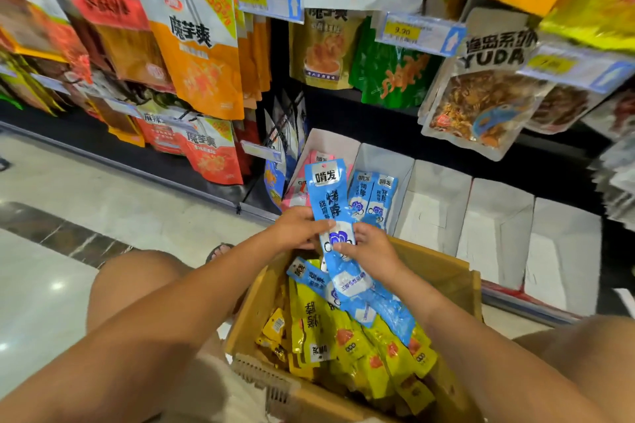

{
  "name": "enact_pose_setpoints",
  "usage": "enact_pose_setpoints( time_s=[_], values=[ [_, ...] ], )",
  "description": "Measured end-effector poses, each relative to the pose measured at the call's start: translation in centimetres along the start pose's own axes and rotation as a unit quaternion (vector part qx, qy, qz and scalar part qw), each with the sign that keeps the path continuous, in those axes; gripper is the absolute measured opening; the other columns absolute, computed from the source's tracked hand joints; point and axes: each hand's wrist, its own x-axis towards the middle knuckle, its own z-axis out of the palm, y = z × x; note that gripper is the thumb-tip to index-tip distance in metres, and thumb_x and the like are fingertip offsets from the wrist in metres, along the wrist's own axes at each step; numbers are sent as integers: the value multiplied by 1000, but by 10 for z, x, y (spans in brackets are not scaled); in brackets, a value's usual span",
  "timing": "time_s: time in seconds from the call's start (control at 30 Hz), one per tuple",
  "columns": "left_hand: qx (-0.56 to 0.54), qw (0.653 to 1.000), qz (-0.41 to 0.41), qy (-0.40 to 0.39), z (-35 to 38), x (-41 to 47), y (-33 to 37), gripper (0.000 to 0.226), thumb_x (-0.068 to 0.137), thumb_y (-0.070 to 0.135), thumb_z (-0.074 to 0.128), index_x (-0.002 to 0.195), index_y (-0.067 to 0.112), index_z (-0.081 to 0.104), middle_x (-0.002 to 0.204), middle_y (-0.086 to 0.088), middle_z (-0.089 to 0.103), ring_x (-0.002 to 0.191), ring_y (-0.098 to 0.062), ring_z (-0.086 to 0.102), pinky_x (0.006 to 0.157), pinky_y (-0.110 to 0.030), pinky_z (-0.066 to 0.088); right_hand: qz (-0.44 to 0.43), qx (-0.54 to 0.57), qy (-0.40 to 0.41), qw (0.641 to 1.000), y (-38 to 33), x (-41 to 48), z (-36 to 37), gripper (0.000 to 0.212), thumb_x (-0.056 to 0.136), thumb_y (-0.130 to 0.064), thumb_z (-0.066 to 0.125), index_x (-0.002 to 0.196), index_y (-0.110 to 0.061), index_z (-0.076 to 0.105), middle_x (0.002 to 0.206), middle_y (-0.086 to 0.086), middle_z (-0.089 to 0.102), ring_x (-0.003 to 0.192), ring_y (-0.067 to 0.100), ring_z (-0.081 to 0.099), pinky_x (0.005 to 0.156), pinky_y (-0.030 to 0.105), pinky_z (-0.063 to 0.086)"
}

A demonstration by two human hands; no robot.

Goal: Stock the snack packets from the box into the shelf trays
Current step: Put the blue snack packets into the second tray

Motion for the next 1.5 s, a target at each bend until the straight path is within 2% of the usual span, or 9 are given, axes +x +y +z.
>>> enact_pose_setpoints(
  time_s=[0.13, 0.27, 0.4, 0.5, 0.57, 0.67, 0.97, 1.13, 1.5],
  values=[
    [-22, 998, 47, 34, -7, -8, 29, 12, 98, 21, 70, 109, 17, 74, 108, -10, 78, 93, -26, 77, 84, -45, 63, -44, 24, 26, 998, -28, -4, 4, 28, 80, -14, 84, 103, -21, 69, 100, 1, 76, 93, 18, 74, 79, 37, 62],
    [41, 993, 97, 62, -24, -7, 53, 17, 100, 18, 67, 114, 11, 72, 100, -3, 75, 66, 1, 71, 57, -16, 56, -59, 30, 48, 997, -37, 1, 1, 31, 79, -20, 85, 105, -23, 67, 103, 1, 73, 95, 16, 71, 81, 30, 60],
    [136, 979, 122, 96, -45, -2, 58, 14, 100, 21, 67, 108, 11, 72, 86, 3, 72, 56, 6, 63, 55, -19, 54, -22, -21, 46, 998, -10, 6, -10, 35, 80, -19, 84, 108, -25, 65, 107, 0, 70, 98, 13, 69, 86, 22, 55],
    [174, 970, 111, 126, -56, 3, 57, 8, 99, 26, 69, 103, 20, 72, 96, -9, 77, 74, -24, 74, 69, -46, 63, 24, -58, 43, 997, 25, 12, -12, 34, 81, -17, 83, 111, -20, 65, 101, 0, 69, 94, 16, 69, 79, 18, 53],
    [183, 968, 100, 138, -63, 5, 57, 17, 99, 29, 69, 111, 19, 73, 105, -7, 77, 86, -32, 75, 72, -49, 62, 60, -96, 23, 993, 51, 17, -9, 30, 83, -14, 81, 108, -18, 65, 96, -1, 68, 93, 20, 68, 79, 21, 53],
    [176, 967, 99, 154, -75, 12, 57, 23, 99, 30, 68, 117, 17, 73, 111, -4, 76, 90, -23, 73, 69, -39, 59, 104, -158, -12, 982, 89, 26, -1, 25, 85, -10, 78, 104, -18, 65, 93, -2, 67, 95, 21, 66, 85, 26, 53],
    [165, 967, 93, 172, -92, 38, 51, 12, 95, 33, 72, 101, 22, 74, 105, -1, 78, 91, -19, 75, 79, -49, 62, 156, -372, -60, 913, 157, 56, 34, 9, 78, -30, 53, 73, -29, 61, 81, -3, 60, 82, 22, 62, 81, 36, 57],
    [166, 967, 87, 171, -93, 44, 47, 17, 96, 31, 72, 110, 22, 76, 107, 2, 78, 92, -15, 74, 83, -46, 62, 132, -455, -73, 877, 170, 69, 57, 26, 86, -32, 62, 110, -28, 71, 111, 4, 70, 103, 29, 67, 80, 37, 57],
    [228, 957, 65, 166, -94, 35, 40, 18, 97, 32, 71, 98, 14, 74, 90, 2, 76, 79, -15, 71, 68, -40, 57, 131, -422, -43, 896, 178, 79, 65, 11, 88, -31, 68, 95, -26, 75, 100, 0, 74, 95, 24, 68, 75, 32, 55]
  ],
)
